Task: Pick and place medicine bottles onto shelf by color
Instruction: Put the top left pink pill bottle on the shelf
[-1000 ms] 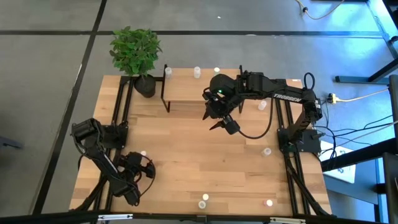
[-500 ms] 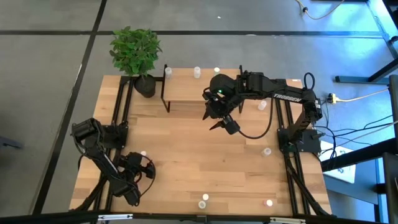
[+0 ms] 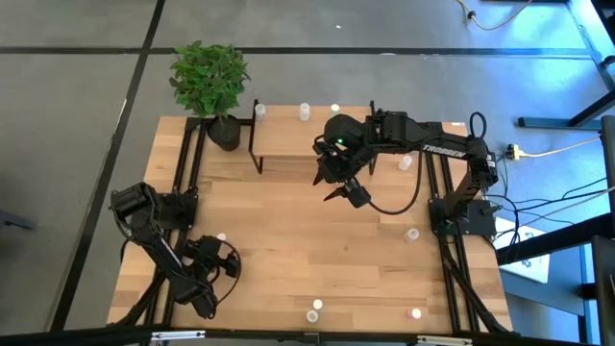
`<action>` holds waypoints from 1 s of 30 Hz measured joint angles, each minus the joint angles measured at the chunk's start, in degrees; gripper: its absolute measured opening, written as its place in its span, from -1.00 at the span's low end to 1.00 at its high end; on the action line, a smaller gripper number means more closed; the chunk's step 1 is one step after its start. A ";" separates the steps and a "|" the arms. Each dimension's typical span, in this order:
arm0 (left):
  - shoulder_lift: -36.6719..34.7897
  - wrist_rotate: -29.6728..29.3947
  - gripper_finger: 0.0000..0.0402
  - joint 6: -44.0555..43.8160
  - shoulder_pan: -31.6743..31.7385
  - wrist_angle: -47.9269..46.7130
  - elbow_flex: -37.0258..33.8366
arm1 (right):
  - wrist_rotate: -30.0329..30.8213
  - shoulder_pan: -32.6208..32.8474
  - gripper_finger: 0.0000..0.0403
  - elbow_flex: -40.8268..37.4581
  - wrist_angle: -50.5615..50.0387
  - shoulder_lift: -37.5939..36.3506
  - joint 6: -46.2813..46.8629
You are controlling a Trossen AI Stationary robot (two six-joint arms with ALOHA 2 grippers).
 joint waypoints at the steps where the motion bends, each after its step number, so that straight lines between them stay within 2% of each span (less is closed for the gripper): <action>1: 0.00 0.00 0.68 -0.35 0.00 -0.02 0.00 | 0.00 0.01 0.17 -0.01 0.00 0.00 0.01; 12: -0.04 -2.23 0.68 -0.48 -0.02 2.76 -3.80 | 0.00 -0.01 0.17 -0.01 0.00 0.00 0.01; 30: -0.04 -3.89 0.68 -1.07 -0.02 1.84 -3.93 | 0.01 0.00 0.17 0.01 0.00 0.00 0.00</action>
